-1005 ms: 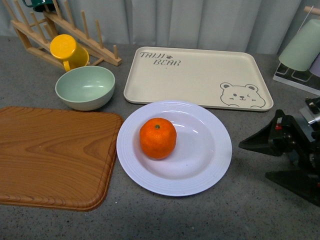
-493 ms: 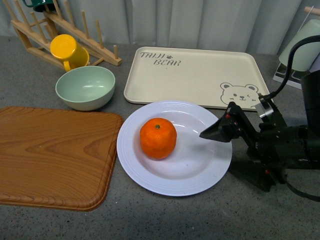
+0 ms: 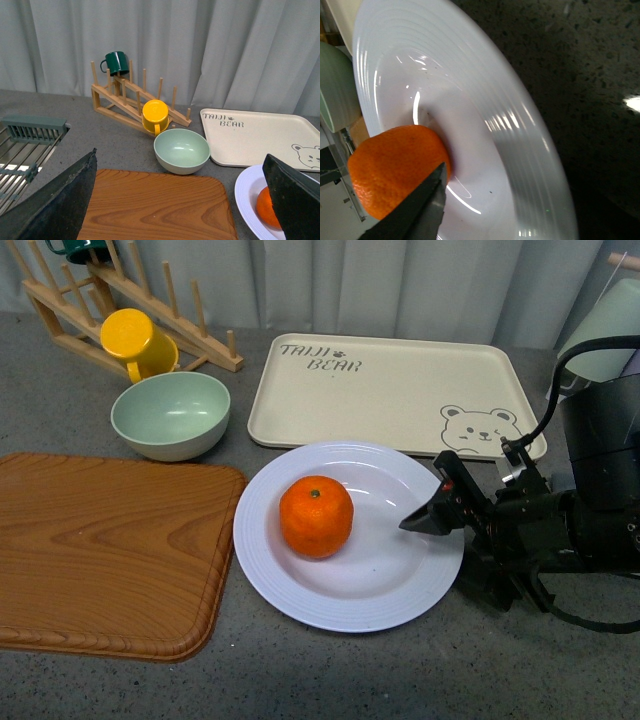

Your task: Place orange and plate with both arms

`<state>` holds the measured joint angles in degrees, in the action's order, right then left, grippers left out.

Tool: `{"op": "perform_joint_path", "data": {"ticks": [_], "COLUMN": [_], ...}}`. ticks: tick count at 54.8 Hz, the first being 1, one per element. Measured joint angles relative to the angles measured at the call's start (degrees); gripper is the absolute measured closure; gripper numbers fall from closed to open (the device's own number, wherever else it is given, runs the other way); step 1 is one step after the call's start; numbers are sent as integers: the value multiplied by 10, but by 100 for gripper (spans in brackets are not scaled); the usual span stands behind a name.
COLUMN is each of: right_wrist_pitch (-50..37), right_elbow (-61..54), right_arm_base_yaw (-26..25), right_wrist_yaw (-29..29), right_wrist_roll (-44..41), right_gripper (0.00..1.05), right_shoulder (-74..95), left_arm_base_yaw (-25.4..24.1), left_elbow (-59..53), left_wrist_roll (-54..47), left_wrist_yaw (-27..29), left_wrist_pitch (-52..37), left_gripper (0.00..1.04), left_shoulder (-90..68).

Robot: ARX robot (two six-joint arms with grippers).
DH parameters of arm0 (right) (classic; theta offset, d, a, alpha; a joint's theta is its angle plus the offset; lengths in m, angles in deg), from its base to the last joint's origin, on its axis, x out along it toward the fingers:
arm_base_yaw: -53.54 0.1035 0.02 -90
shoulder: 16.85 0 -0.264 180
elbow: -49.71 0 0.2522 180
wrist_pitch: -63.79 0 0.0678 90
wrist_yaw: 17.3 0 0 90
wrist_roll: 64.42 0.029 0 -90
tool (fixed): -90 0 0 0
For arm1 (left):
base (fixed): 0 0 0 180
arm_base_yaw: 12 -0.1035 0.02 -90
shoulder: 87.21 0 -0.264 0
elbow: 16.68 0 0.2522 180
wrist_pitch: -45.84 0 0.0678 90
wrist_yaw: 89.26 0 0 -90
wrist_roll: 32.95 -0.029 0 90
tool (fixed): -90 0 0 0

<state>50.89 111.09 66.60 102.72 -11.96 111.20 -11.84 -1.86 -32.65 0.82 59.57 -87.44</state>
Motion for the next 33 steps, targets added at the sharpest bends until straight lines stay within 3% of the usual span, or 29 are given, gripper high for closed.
{"op": "perform_joint_path", "data": {"ticks": [11,19,33], "right_wrist_pitch": [6,-5,-77], "right_elbow": [-1,-2,-44], "right_arm_base_yaw": [-1,-4,-10], "right_wrist_yaw": [1,33,34], "right_wrist_roll": [-11,-17,-17], "right_gripper": [85,100,101], "right_shoulder": [2,-9,-21], "left_arm_base_yaw": [0,0,0], "left_elbow": [0,0,0], "left_wrist_roll": [0,0,0], "left_wrist_yaw": [0,0,0], "left_wrist_pitch": [0,0,0], "left_gripper": [6,6,6], "left_shoulder": [0,0,0]}}
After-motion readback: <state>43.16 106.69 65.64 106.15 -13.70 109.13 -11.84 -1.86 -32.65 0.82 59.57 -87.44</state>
